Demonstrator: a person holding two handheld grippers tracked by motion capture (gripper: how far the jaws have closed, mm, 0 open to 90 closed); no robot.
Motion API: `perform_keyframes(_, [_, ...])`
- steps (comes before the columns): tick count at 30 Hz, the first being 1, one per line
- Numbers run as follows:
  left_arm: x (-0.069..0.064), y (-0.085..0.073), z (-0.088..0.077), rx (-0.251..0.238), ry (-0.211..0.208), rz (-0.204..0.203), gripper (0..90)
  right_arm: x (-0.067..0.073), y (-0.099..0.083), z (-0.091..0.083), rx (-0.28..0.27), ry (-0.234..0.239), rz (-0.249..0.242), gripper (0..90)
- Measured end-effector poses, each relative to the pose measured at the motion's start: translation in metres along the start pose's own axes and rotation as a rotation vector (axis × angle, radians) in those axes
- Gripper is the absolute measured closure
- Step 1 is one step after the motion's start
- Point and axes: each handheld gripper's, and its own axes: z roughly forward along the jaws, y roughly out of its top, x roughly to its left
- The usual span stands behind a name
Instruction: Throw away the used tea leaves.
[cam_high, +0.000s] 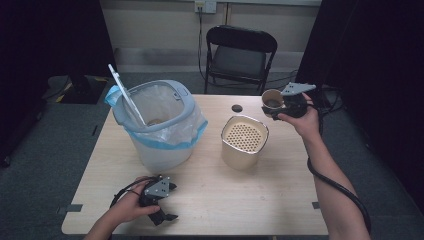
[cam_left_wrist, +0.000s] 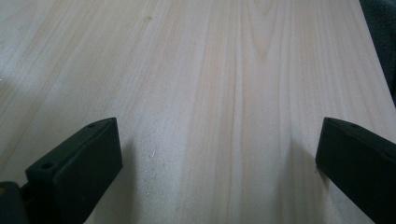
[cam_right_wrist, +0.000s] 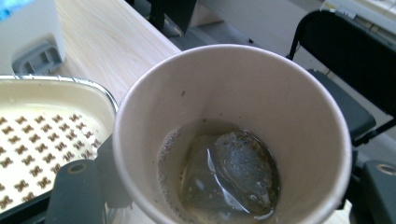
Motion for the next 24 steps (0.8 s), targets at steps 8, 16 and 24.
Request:
perform_keyframes(8, [0.0,0.0,0.0,0.003,0.0,0.0,0.0,0.009,0.01,-0.002,-0.025,-0.017,-0.086,26.3])
perform_keyframes(16, [0.0,0.0,0.0,0.002,0.0,-0.001,0.0,0.026,0.02,-0.007,-0.028,-0.123,-0.294,26.7])
perform_keyframes(24, [0.0,0.0,0.0,0.002,0.0,0.0,0.0,0.055,0.033,-0.009,0.066,-0.202,-0.611,27.0])
